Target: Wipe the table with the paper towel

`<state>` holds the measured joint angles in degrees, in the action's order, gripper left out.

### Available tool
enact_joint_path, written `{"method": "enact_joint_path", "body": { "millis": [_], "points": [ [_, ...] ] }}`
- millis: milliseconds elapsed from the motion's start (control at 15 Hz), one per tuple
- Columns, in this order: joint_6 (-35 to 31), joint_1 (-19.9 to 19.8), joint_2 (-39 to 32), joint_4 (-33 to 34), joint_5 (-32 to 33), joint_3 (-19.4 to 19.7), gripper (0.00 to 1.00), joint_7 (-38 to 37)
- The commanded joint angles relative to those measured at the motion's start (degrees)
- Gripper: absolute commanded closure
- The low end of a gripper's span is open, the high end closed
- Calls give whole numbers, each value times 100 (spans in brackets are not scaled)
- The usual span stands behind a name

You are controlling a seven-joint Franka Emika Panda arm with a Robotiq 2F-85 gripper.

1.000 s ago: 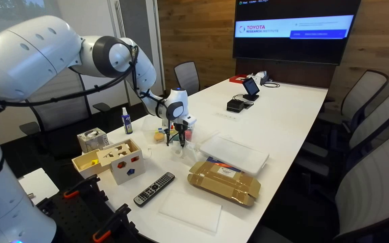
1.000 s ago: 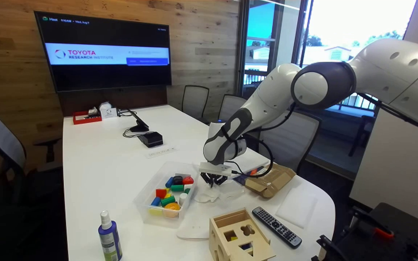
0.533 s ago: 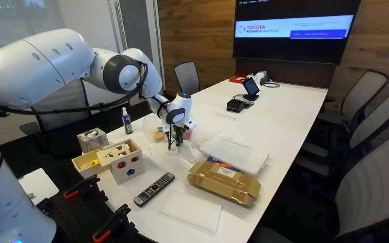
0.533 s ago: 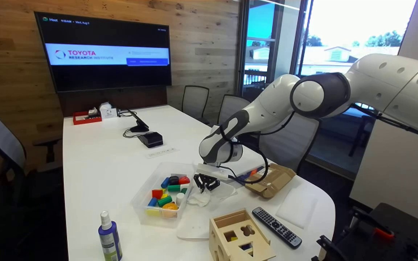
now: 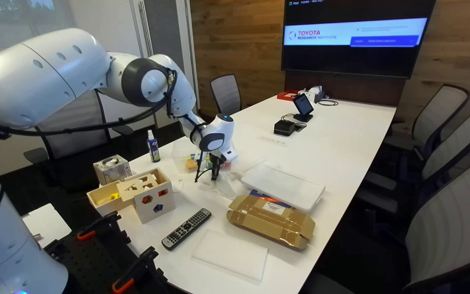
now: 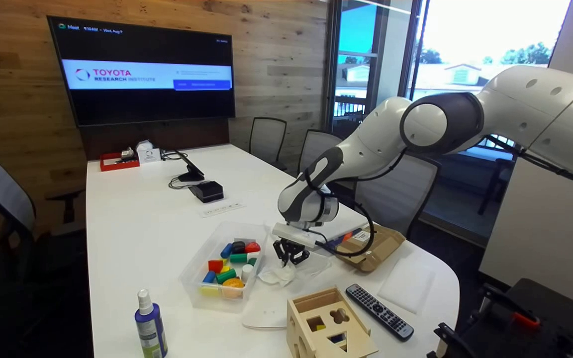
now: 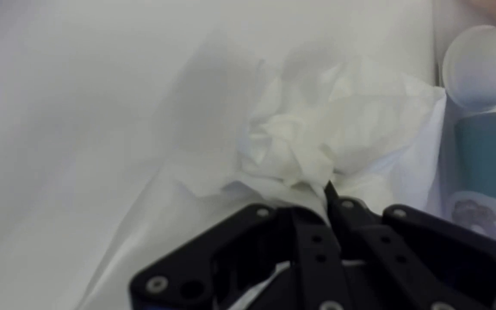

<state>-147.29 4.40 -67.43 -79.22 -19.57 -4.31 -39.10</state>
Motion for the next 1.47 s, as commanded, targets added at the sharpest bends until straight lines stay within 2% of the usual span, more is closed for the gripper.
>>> {"method": "enact_joint_path", "body": {
  "millis": [0, 333, 533, 800, 933, 1133, 1400],
  "points": [
    [131, 294, 737, -960, -152, 355, 99, -805],
    [300, 429, 1337, -1859, -108, 589, 99, -1816],
    [139, 511, 1585, -2276, -7, 810, 99, -2278],
    [-12, 581, 1602, -2389, 202, 1111, 99, -2656],
    [-187, 621, 1487, -2241, 352, 1186, 99, -2668],
    [-469, 468, 1293, -1889, 472, 947, 99, -2263],
    [-639, 180, 1022, -1308, 422, 336, 99, -1268]
  ]
}}
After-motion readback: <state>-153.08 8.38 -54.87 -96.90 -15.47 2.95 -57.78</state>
